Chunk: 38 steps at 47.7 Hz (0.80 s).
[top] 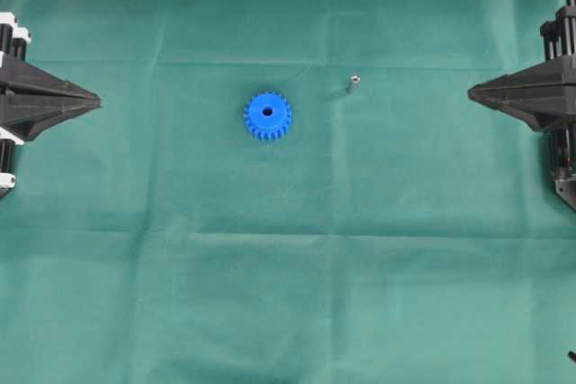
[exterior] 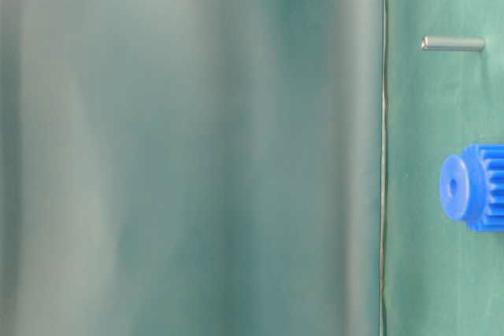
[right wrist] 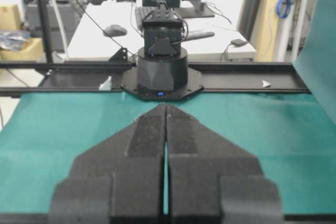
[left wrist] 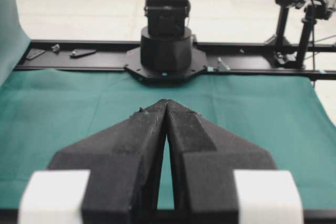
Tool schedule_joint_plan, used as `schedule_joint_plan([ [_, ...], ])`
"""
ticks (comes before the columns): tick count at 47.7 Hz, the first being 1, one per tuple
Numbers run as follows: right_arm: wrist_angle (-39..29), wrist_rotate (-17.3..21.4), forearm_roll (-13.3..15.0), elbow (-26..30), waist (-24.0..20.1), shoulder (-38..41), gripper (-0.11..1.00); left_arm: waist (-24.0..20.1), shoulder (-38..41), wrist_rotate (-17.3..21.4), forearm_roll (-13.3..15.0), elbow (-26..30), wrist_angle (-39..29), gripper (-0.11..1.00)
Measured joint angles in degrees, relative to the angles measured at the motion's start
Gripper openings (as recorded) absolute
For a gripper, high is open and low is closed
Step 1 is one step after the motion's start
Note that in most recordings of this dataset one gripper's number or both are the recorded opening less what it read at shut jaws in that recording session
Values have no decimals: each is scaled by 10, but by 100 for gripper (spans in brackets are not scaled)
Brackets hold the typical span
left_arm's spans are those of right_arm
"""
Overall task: Insert the shaft placed at a random location into the center hole of the small gear at another random location.
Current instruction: 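Move the right gripper left toward the small silver shaft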
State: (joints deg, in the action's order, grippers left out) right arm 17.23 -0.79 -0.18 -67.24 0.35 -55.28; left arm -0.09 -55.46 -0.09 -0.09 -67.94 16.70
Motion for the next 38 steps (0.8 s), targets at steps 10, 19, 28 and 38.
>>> schedule_joint_plan([
  [10,-6,-1,4,0,14,23,1,8,1,-11,-4,1,-1,0],
  [19,22,-2,4,-7,47,83,1,8,3,-12,-4,1,0,0],
  [28,69,-1,4,-8,85,177,19,8,4,-12,-4,1,0,0],
  [38,147,-2,4,2,120,320,80,9,4,-12,-4,2,-1,0],
])
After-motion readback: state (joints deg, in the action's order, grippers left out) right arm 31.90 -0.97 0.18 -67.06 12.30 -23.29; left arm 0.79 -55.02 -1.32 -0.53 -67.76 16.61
